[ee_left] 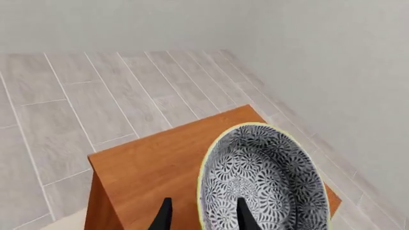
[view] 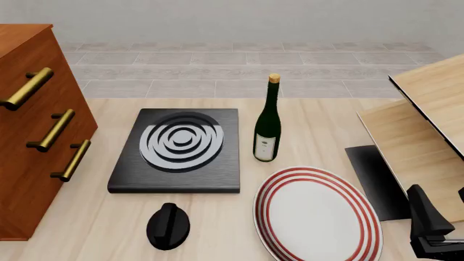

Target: Put the bowl on the top of the cabinet.

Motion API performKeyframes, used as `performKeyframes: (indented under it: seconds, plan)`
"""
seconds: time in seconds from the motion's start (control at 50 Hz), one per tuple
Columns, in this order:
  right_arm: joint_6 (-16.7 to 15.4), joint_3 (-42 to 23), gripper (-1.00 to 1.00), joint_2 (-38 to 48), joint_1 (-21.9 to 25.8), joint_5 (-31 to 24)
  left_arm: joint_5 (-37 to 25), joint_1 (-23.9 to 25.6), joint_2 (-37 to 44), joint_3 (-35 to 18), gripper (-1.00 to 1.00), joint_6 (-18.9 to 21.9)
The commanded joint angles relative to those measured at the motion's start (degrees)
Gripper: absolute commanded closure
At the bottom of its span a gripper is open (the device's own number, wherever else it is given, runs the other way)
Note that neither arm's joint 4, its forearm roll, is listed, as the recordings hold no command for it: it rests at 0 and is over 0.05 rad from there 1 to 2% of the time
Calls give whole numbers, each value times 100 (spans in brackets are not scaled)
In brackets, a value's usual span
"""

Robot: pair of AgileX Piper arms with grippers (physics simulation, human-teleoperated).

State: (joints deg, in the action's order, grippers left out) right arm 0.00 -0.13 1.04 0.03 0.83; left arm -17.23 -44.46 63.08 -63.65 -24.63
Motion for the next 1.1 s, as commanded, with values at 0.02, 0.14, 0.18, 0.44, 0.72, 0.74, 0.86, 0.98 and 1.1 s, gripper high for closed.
performKeyframes:
  seconds: [0.02, 0.14, 0.18, 0.44, 0.72, 0.74, 0.86, 0.98, 1.1]
  plan:
    - [0, 0, -100, -1, 0, 0, 113, -76, -80, 59, -100, 246]
    - [0, 0, -100, 1, 1, 0, 129, -52, -116, 97, -100, 299]
    - [-1, 0, -100, -1, 0, 0, 147, -24, -165, 125, -100, 311]
    - [0, 0, -100, 0, 0, 0, 347, 329, -1148, 406, -100, 96]
    - [-1, 0, -100, -2, -1, -1, 73, 520, -2348, 70, -100, -368]
    - [1, 0, -100, 1, -2, 0, 33, 530, -2366, 40, -100, -371]
    - [1, 0, -100, 0, -1, 0, -29, 545, -2414, -27, -100, -342]
    - [-1, 0, -100, 0, 0, 0, -43, 568, -2446, -11, -100, -279]
    - [1, 0, -100, 1, -2, 0, -86, 609, -2484, -15, -100, -235]
